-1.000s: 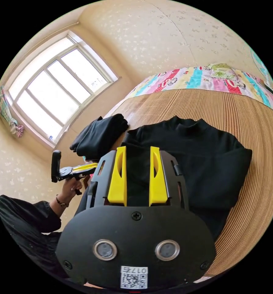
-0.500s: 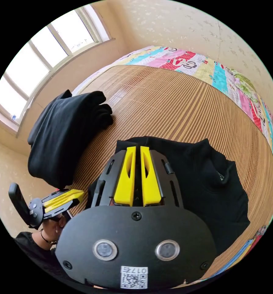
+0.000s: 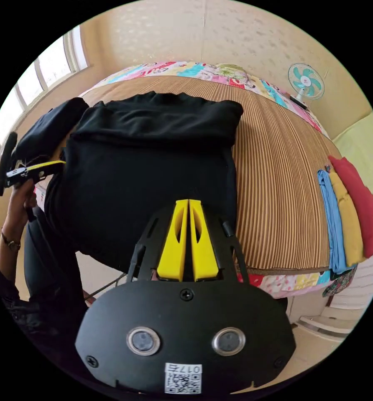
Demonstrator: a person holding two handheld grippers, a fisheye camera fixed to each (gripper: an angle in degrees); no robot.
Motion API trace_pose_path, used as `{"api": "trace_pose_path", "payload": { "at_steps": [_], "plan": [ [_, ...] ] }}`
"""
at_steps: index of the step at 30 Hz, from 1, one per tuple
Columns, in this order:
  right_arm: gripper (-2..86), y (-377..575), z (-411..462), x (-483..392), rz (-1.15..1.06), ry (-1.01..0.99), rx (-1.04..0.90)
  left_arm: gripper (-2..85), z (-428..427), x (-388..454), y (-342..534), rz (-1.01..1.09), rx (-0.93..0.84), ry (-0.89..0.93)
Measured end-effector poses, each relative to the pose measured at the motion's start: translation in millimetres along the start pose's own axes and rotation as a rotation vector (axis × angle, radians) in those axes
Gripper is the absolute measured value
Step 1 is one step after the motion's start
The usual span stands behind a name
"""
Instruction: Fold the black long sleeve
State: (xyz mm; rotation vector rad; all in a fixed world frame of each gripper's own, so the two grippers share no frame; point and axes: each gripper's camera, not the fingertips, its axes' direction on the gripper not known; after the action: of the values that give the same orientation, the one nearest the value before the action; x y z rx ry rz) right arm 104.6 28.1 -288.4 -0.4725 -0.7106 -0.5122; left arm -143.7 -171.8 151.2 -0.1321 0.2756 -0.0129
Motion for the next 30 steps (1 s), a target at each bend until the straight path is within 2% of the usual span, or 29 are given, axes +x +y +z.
{"api": "trace_pose_path", "payload": {
  "at_steps": [5,6,8,9,10,11,13,16,19,21,24,27,28,30],
  "plan": [
    [0.8,-110,35,26,-0.019,0.014,-0.001,-0.6,28,11,-128,0.088,-0.043,-0.072],
    [0.9,-125,39,29,-0.027,0.016,-0.013,-0.4,25,5,-154,0.057,-0.067,-0.095],
    [1.2,-175,24,52,0.032,-0.062,-0.07,-0.1,-5,-14,-173,-0.042,-0.005,-0.069],
    [1.4,-179,8,58,0.044,-0.098,-0.021,0.2,-36,-27,-170,-0.069,0.101,-0.002],
    [1.9,-175,-27,69,0.045,-0.158,0.119,0.7,-62,-39,-157,-0.083,0.193,0.051],
    [2.9,-164,-57,81,0.076,-0.179,0.218,1.2,-72,-45,-148,-0.095,0.221,0.07],
    [5.5,-138,-79,99,0.15,-0.203,0.247,6.4,-87,-65,-106,-0.121,0.217,0.149],
    [10.3,-77,-79,124,0.213,-0.217,0.218,12.5,-79,-78,-44,-0.158,0.118,0.206],
    [12.7,-22,-57,143,0.286,-0.208,0.078,13.5,-67,-83,12,-0.209,0.011,0.299],
    [12.9,9,-51,150,0.324,-0.247,0.048,12.4,-70,-85,38,-0.25,0.023,0.349],
    [10.3,46,-39,153,0.358,-0.365,-0.015,7.3,-76,-94,53,-0.314,0.049,0.489],
    [5.0,61,-47,155,0.359,-0.381,-0.007,6.0,-88,-108,45,-0.327,-0.005,0.615],
    [4.4,64,-54,161,0.354,-0.438,-0.013,5.6,-101,-120,46,-0.335,0.024,0.697],
    [3.7,76,-82,178,0.357,-0.574,0.084,5.1,-127,-141,53,-0.349,0.076,0.818]
  ]
}}
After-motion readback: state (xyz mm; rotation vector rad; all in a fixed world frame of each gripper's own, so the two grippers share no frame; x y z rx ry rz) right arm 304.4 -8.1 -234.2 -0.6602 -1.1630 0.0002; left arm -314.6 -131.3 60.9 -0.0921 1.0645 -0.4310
